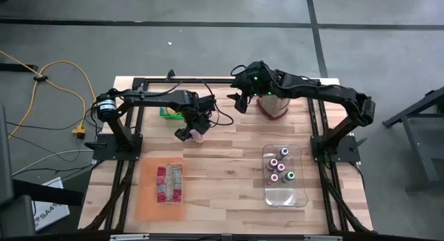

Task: Pick & Place Food Item
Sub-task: Put the pink donut into the green basket

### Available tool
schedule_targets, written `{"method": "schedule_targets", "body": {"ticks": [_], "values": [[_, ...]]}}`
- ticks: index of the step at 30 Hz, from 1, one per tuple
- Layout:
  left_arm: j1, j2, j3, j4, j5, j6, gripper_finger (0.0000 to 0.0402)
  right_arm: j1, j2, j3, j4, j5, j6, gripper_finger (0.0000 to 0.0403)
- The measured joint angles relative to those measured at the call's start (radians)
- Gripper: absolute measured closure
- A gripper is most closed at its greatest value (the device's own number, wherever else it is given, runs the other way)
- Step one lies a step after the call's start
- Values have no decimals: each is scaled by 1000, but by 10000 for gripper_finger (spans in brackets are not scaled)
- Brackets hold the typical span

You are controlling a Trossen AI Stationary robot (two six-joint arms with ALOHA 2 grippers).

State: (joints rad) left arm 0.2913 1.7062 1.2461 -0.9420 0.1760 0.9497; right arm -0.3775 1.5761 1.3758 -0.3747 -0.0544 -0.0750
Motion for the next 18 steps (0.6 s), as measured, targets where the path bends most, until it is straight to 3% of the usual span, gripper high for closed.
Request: {"method": "schedule_targets", "body": {"ticks": [9, 18], "values": [[-4, 0, -2, 1, -76, -5, 63, 0, 0, 0, 0, 0, 0, 198], [-20, 50, -7, -16, -81, -30, 63, 0, 0, 0, 1, 0, 0, 198]]}}
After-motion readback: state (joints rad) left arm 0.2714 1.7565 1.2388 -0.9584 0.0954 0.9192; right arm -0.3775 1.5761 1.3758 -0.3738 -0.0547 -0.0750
